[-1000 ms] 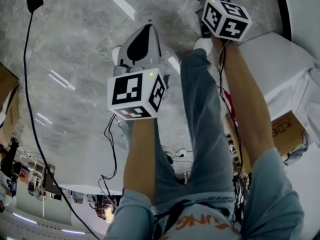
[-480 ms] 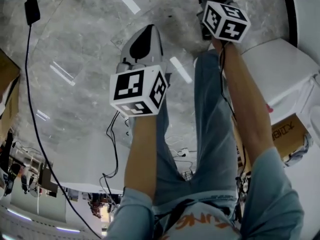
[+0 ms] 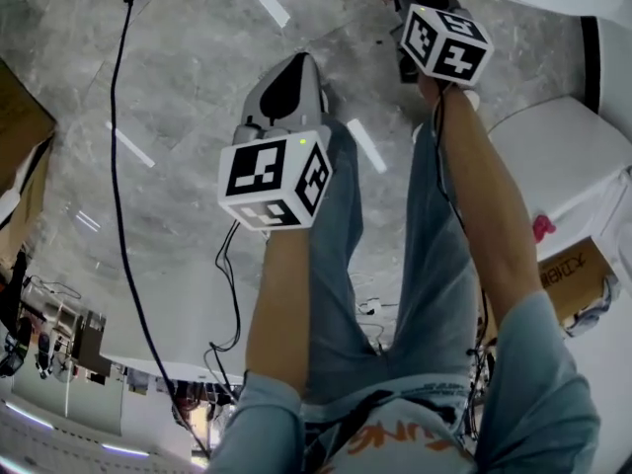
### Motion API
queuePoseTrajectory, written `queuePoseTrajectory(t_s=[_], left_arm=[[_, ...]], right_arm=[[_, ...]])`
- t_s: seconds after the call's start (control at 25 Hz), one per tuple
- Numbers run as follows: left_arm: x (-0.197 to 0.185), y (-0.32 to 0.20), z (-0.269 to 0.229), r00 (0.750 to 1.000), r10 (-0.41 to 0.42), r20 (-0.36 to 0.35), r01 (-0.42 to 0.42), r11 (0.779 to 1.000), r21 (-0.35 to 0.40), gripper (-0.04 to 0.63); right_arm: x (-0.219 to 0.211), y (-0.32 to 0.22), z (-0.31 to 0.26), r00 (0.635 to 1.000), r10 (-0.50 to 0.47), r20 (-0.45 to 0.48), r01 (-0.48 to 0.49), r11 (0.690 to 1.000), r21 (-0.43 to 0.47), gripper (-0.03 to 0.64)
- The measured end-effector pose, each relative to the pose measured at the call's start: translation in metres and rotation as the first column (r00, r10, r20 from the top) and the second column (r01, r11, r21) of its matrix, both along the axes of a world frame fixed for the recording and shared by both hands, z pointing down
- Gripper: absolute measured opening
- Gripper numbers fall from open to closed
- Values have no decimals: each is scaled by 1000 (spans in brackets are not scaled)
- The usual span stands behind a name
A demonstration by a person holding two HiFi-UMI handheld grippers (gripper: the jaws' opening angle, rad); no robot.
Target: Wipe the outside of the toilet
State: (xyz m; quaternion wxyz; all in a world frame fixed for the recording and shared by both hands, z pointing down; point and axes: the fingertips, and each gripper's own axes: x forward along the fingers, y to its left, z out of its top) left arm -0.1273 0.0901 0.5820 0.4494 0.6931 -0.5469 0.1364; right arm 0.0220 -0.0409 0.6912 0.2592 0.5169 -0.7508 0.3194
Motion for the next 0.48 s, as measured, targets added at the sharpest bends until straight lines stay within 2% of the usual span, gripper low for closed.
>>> queuePoseTrajectory(t_s=[0.24,0.48], left_arm=[[-33,4,9,1000,-10,8,10,1000,-20,-6],[-30,0,14,999,33,14,-32,999,-31,-6]], right_arm=[[-49,-9,5,999,-43,16,43,999,17,81],[-81,-12,3,992,-122,44,121,992,31,81]])
